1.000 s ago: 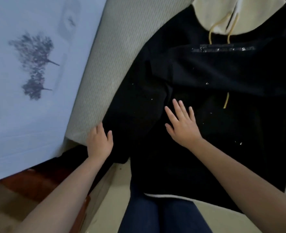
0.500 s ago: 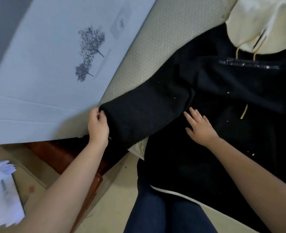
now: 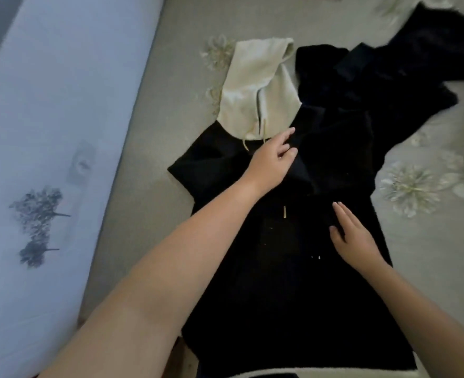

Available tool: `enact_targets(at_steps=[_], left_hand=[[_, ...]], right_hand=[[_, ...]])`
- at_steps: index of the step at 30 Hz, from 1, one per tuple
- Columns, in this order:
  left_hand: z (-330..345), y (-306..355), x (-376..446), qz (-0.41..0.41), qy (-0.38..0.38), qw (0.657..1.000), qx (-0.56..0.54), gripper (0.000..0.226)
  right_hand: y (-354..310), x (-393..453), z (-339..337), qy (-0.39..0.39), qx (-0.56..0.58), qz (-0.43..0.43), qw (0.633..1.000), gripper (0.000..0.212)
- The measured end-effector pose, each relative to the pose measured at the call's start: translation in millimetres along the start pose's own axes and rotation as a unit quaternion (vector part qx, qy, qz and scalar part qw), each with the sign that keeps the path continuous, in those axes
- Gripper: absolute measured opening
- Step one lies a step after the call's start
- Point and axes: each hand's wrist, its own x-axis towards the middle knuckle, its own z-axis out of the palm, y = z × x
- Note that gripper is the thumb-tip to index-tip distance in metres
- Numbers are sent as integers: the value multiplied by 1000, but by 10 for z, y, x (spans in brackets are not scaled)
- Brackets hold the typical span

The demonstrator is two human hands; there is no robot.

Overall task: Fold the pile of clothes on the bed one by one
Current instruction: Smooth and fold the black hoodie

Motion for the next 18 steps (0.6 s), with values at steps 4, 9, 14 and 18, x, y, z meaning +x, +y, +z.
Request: enact_targets(at_steps=[4, 9, 14, 18], left_hand=[[187, -382, -52, 1, 30, 985, 171, 36], [-121, -949, -187, -57, 59, 912, 401, 44], [-544, -1224, -129, -123, 59, 861, 491, 53], [-842, -1259, 82, -101, 25, 854, 510, 51]], right_hand=[[212, -62, -3, 26, 18, 42, 999, 53], [5, 260, 175, 65, 20, 6, 998, 68], [-323, 1009, 198, 155, -2, 89, 984, 88], [-395, 1524, 101, 159, -32, 157, 974, 85]])
